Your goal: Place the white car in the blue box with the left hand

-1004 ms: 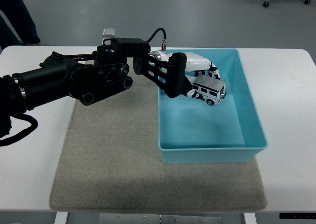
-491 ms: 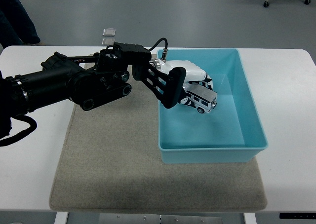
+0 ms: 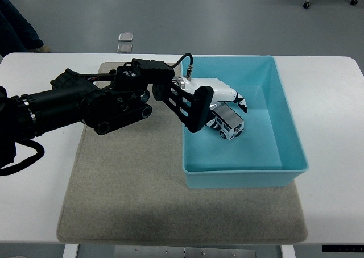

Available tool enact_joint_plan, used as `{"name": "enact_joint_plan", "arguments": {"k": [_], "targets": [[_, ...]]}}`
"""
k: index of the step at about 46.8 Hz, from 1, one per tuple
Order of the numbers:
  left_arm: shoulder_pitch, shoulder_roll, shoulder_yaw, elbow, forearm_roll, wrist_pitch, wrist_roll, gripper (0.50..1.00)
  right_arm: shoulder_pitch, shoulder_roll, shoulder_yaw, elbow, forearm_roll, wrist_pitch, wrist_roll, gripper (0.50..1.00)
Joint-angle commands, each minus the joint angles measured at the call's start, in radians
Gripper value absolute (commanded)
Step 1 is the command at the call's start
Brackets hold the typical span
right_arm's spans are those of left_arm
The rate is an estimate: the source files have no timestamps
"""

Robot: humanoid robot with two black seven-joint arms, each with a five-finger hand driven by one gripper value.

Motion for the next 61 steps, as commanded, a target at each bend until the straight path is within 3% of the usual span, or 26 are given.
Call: {"name": "enact_joint_plan", "arguments": {"k": [1,30,37,39,61], "targets": [[0.001,0.000,0.001,0.000,0.001,0.000,0.000,0.844,0.000,0.000,0.000,0.000,0.000,0.000,0.000,0.936],[-0.034,0.006,-0.022,0.043,-0.019,0.029,0.000,0.859,0.000,0.000,0.000,0.000,0.000,0.000,0.000,0.936],[-0.045,0.011,-0.085,0.095,-0.022,0.038,0.000,0.891,0.000,0.000,0.000,0.000,0.000,0.000,0.000,0.936],[-0.047,0.011,-0.103,0.110,-0.022,0.038,0.000,0.923,0.000,0.000,0.000,0.000,0.001,0.000,0.000,0.936],[-0.076,0.034,-0.161,0.198,-0.146,0.044,0.000,0.964,0.000,0.000,0.000,0.000,0.001,0.000,0.000,0.936]]}}
